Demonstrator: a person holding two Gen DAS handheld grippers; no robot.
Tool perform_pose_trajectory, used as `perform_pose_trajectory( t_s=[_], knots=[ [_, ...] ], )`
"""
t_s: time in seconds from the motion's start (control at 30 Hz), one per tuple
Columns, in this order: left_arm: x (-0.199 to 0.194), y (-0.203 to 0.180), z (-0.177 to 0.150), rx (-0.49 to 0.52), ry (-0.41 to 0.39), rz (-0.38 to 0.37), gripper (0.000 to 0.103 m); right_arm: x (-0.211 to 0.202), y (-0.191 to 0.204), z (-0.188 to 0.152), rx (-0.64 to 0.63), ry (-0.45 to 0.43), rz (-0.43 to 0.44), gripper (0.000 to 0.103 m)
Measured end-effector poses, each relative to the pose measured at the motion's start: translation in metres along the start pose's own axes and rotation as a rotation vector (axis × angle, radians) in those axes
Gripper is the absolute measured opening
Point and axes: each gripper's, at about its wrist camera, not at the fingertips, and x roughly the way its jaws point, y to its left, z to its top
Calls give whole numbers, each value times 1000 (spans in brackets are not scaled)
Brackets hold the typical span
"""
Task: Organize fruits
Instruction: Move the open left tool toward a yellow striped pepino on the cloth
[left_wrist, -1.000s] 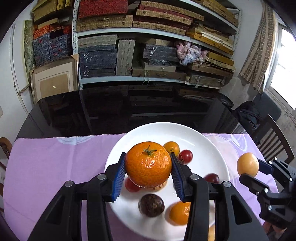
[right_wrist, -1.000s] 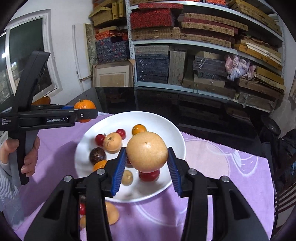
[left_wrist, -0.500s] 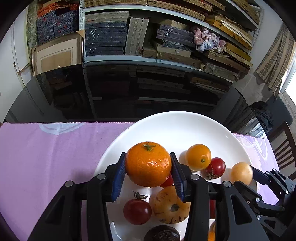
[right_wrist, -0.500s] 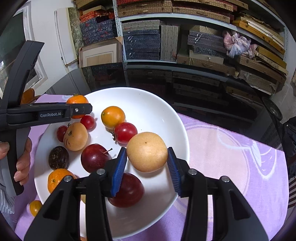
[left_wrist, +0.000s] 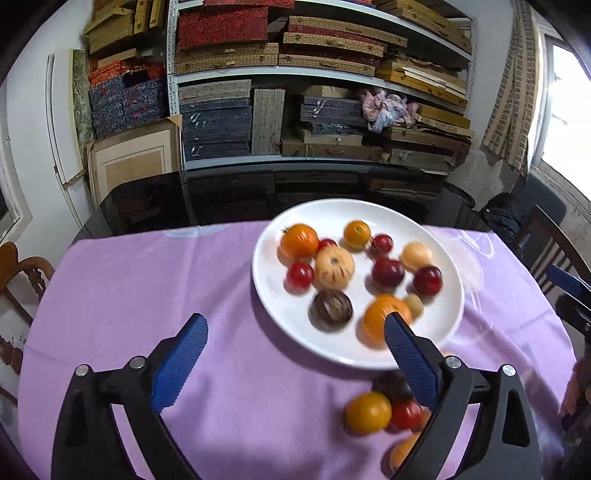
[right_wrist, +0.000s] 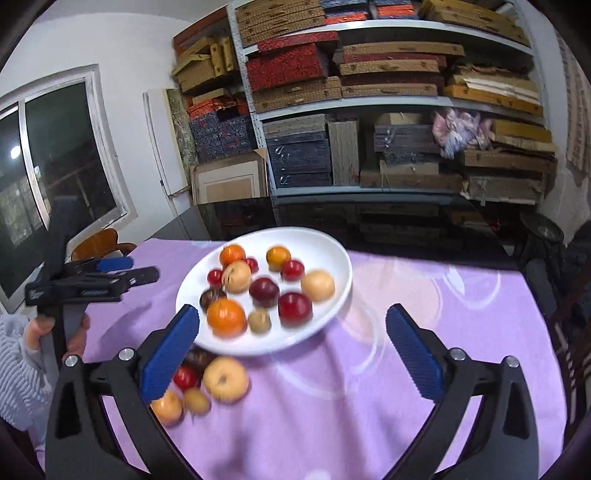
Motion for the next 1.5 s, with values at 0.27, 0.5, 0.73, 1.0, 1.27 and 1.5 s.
perform_pose_trajectory(
  t_s=[0.27, 0.5, 0.73, 1.0, 1.27, 1.5],
  knots=[
    [-30, -72, -74, 177, -3, -67, 97, 10, -23, -45, 112, 95, -6, 99],
    [-1, -91, -93, 260, 43, -31, 97, 13, -29, -45, 137, 118, -1, 99],
    [18, -61, -95, 159, 95, 18, 98, 18, -30, -45, 150, 136, 1, 99],
    [12, -10, -90, 57, 72, 112, 98, 20, -29, -47, 148, 148, 5, 99],
    [7, 8, -90, 34, 66, 124, 99, 20, -28, -46, 145, 143, 4, 99],
    [14, 48, -89, -108, 108, 144, 97, 19, -27, -46, 139, 147, 11, 99]
  ],
)
